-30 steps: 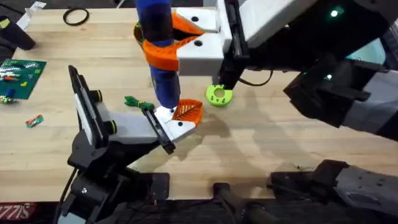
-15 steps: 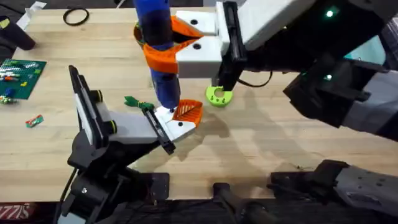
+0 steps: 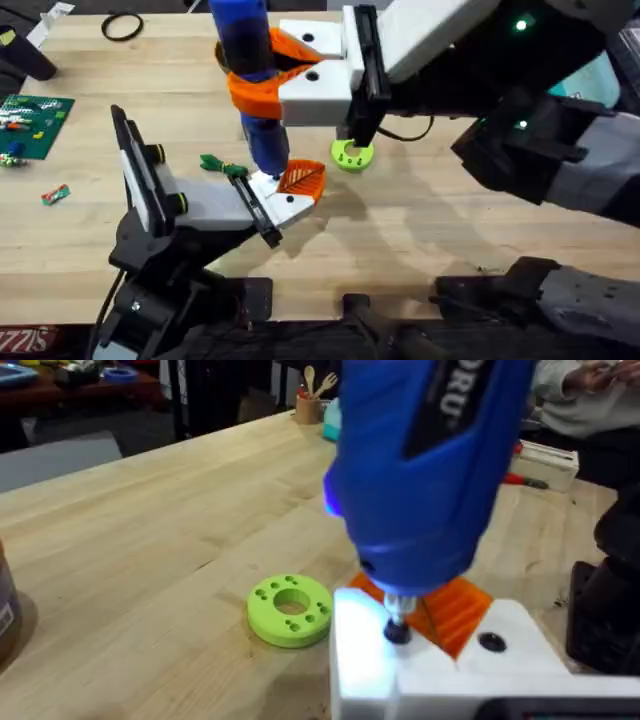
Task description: Pick up the gripper from the table and insert it into the empty holder that is missing its gripper. Then pick up a screw, insert it into the mounting hole, and use the screwdriver to tighten it. Finally, clean up the table by picking up the vegetable and placing it into the bucket.
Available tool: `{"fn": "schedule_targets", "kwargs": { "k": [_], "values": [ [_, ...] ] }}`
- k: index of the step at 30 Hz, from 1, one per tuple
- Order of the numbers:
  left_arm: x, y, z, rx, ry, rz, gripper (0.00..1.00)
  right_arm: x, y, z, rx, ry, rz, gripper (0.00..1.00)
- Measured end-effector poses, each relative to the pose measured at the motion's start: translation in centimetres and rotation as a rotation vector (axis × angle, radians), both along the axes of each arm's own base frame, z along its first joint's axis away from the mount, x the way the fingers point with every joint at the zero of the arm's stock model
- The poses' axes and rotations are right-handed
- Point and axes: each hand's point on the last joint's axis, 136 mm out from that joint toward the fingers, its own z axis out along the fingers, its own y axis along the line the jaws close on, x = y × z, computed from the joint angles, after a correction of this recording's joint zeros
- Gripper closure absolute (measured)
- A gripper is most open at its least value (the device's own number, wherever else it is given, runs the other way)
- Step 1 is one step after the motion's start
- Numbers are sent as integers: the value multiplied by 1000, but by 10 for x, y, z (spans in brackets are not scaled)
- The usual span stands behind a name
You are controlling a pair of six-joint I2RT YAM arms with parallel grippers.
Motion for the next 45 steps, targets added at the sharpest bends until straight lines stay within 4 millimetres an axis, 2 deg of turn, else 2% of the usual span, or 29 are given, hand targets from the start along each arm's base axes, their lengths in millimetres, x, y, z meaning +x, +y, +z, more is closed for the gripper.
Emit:
{"fn": "schedule_targets", "kwargs": {
  "k": [27, 30, 32, 34, 35, 36, 39, 45],
  "values": [
    [0, 0, 0, 0, 1, 0, 990, -2, 1, 1, 4, -13, 9, 935],
    [0, 0, 0, 1, -3, 1, 990, -2, 0, 6, 33, -33, 15, 935],
    [0, 0, 0, 2, -2, 0, 990, -2, -3, 16, 80, -62, 15, 935],
    [0, 0, 0, 2, -3, 0, 990, -2, -11, 34, 145, -104, 7, 935],
    [0, 0, 0, 2, -3, 0, 990, 0, -28, 56, 214, -144, -16, 935],
    [0, 0, 0, 2, -3, 0, 990, 1, -33, 60, 222, -142, -24, 935],
    [0, 0, 0, 2, -3, 0, 990, 7, -39, 61, 219, -113, -40, 935],
    [0, 0, 0, 2, -3, 0, 990, 11, -36, 53, 192, -56, -34, 935]
  ]
}}
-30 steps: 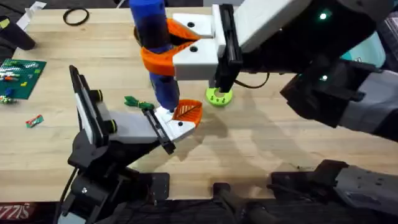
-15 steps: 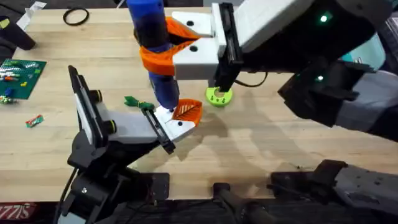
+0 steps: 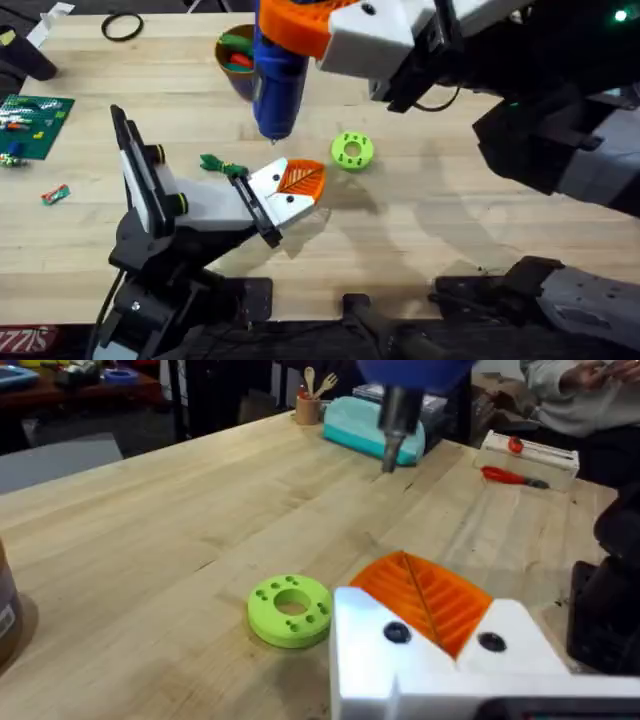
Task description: Pick up the gripper from the table and insert it into the empty holder that is missing its gripper. Then pick up a screw, insert it into the mounting hole, and use the screwdriver to tighten it. Finally, clean up the table by picking up the vegetable and placing it into the bucket.
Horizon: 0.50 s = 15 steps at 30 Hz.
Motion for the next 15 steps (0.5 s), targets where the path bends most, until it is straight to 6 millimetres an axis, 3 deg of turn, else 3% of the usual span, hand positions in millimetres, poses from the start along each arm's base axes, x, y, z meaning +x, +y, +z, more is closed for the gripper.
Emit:
{"fn": "schedule_targets", "kwargs": {
  "k": [8, 11, 15],
  "values": [
    [0, 0, 0, 0, 0, 0, 990, 12, 1, -16, -56, 77, -17, 935],
    [0, 0, 0, 0, 0, 0, 990, 29, -5, -31, -103, 148, -56, 935],
    [0, 0, 0, 0, 0, 0, 990, 68, -33, -50, -148, 245, -175, 935]
  ]
}}
